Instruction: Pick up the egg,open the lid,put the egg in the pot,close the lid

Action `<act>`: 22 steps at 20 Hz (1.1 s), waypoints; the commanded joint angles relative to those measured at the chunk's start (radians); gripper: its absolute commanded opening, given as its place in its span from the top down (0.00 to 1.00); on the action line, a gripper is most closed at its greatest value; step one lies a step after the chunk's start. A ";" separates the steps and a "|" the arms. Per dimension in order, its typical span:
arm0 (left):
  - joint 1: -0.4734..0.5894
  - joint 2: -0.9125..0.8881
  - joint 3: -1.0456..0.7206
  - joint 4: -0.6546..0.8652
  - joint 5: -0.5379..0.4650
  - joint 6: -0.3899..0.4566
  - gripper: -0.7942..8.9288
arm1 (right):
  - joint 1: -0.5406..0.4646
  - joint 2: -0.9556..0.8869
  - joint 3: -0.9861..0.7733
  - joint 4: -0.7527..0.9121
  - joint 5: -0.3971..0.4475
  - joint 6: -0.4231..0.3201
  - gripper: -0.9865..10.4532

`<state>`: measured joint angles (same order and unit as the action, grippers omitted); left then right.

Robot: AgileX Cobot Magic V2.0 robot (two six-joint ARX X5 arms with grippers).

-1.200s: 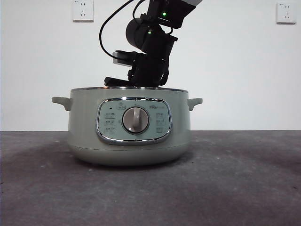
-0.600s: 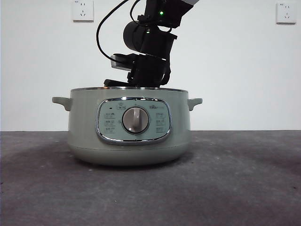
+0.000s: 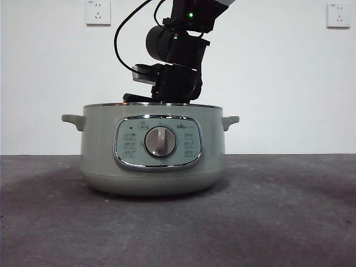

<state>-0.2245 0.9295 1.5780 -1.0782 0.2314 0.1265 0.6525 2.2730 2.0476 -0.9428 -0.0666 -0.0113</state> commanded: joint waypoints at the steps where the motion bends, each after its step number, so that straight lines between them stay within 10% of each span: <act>1: 0.003 -0.010 0.009 0.047 0.011 -0.006 0.93 | 0.003 0.019 0.003 -0.003 0.005 0.018 0.58; 22: -0.150 0.305 0.002 0.284 0.081 -0.003 0.93 | 0.002 -0.885 0.006 -0.436 0.178 -0.017 0.58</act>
<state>-0.3733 1.2423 1.5757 -0.8349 0.3031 0.1265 0.6533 1.3846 2.0571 -1.3537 0.1074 -0.0368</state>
